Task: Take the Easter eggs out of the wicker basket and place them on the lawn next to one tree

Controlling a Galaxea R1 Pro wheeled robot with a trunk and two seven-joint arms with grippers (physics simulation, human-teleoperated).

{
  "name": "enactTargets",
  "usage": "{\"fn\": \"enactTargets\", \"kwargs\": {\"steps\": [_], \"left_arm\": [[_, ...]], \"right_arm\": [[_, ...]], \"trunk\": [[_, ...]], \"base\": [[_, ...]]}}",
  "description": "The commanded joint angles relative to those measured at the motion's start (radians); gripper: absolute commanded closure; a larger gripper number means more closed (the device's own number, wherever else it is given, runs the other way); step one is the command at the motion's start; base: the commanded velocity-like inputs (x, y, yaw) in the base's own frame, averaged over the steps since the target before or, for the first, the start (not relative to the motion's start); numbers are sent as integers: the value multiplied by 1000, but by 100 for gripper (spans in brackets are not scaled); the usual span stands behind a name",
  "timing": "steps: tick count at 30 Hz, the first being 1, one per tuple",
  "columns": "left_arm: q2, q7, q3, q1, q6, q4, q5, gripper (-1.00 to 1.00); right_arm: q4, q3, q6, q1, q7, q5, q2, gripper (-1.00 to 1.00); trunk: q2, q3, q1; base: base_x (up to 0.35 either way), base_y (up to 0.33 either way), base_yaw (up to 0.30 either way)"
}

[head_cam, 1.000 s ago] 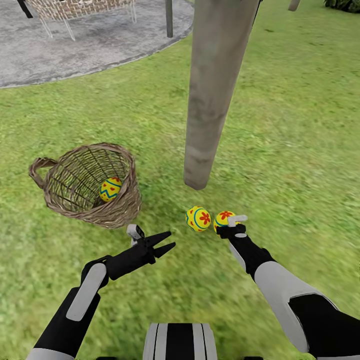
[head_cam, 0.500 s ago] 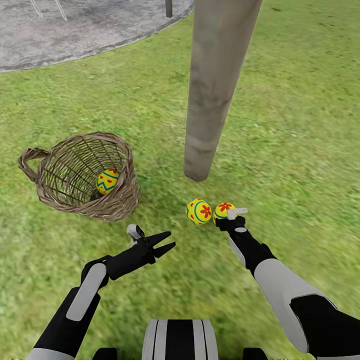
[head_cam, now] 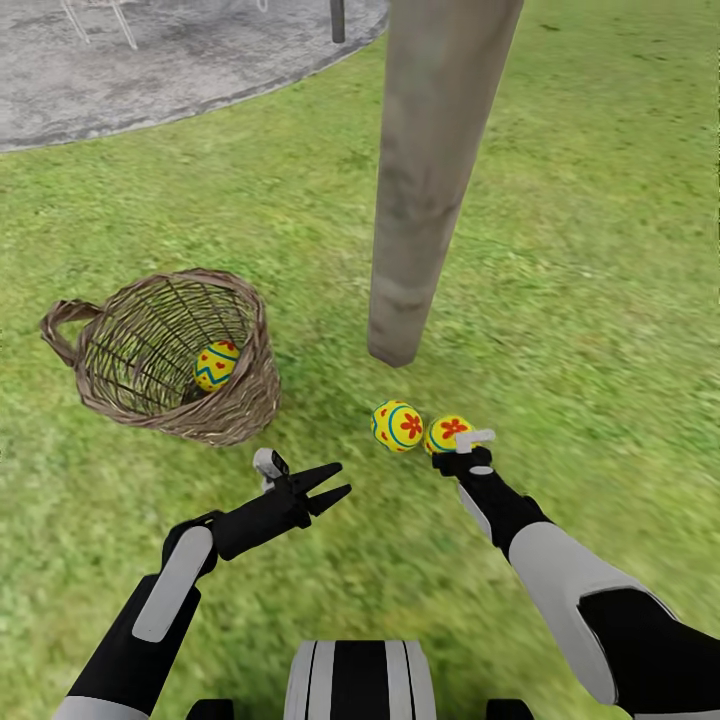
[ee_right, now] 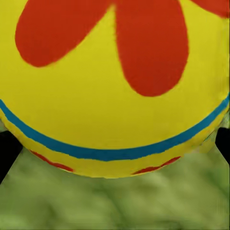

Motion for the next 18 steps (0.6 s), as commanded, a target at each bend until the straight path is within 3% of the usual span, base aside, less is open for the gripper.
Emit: {"fn": "enactTargets", "kwargs": {"steps": [1, 11, 14, 18], "left_arm": [[0, 0, 0, 0, 0, 0, 0, -100], [0, 0, 0, 0, 0, 1, 0, -100], [-7, 0, 0, 0, 0, 1, -1, -100], [-11, 1, 1, 0, 1, 0, -2, -100]], "right_arm": [[0, 0, 0, 0, 0, -1, 0, -100], [-2, -3, -2, 0, -1, -2, 1, -100], [-50, -12, 6, 1, 3, -4, 1, -100], [-168, -34, 129, 9, 6, -17, 2, -100]], "trunk": [[0, 4, 0], [3, 43, -5], [3, 54, -6], [4, 70, -8]], "base": [[0, 0, 0], [0, 0, 0], [0, 0, 0], [0, 0, 0]]}}
